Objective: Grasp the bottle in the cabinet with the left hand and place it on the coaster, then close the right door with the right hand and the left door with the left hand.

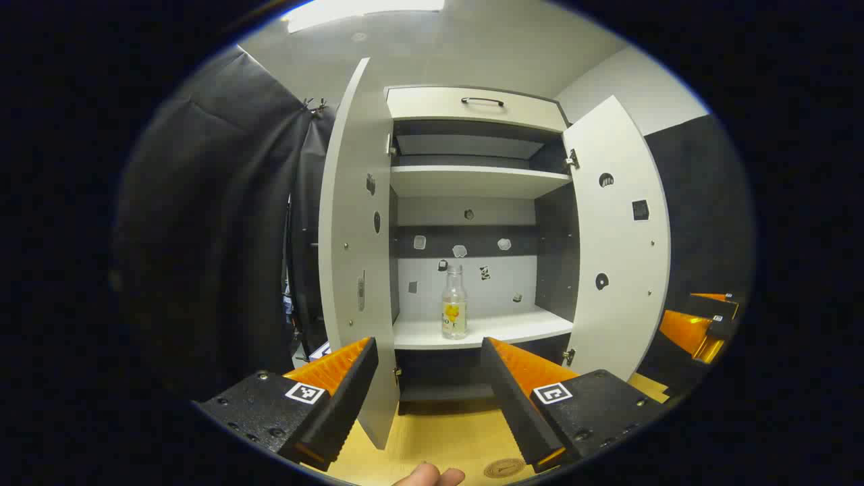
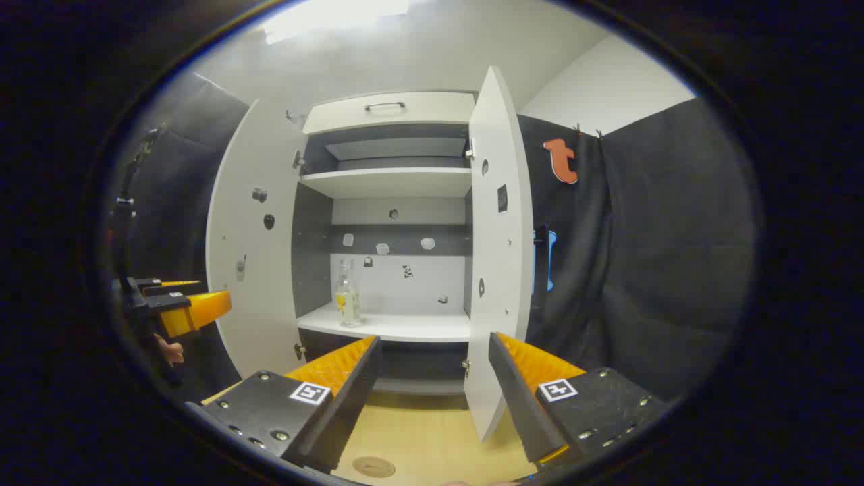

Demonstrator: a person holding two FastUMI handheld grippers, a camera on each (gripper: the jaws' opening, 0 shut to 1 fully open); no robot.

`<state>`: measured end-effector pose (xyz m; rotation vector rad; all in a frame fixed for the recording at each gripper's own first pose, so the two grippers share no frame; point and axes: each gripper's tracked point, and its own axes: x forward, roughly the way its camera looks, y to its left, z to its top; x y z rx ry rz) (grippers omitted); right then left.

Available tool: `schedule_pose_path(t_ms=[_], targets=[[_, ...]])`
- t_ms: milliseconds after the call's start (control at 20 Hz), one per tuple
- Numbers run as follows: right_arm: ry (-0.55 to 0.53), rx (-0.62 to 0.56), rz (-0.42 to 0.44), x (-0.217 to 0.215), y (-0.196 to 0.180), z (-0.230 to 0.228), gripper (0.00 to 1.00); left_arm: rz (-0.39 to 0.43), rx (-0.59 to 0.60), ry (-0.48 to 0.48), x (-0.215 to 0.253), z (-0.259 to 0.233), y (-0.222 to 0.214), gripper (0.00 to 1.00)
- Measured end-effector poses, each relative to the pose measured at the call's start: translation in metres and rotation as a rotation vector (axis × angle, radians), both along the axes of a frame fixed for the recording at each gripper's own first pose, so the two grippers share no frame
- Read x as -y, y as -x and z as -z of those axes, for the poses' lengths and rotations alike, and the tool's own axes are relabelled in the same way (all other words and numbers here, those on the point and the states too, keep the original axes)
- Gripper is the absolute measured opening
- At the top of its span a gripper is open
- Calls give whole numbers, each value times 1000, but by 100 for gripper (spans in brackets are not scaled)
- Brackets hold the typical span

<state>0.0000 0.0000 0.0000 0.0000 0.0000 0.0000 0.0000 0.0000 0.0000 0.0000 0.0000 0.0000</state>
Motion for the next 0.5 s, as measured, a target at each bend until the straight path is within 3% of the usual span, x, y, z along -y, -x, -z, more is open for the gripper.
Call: schedule_pose_path(t_ms=[50, 150, 250, 500], targets=[[16, -14, -5, -4, -4, 5, 97, 16, -5, 0, 3, 2, -5, 99], [53, 7, -7, -8, -12, 0, 97, 34, -14, -3, 4, 7, -18, 96], [40, 23, -11, -12, -19, -4, 94, 38, -12, -14, 6, 10, -31, 93], [11, 31, -42, -23, -38, -10, 97, 55, -37, -8, 15, 26, -62, 96]])
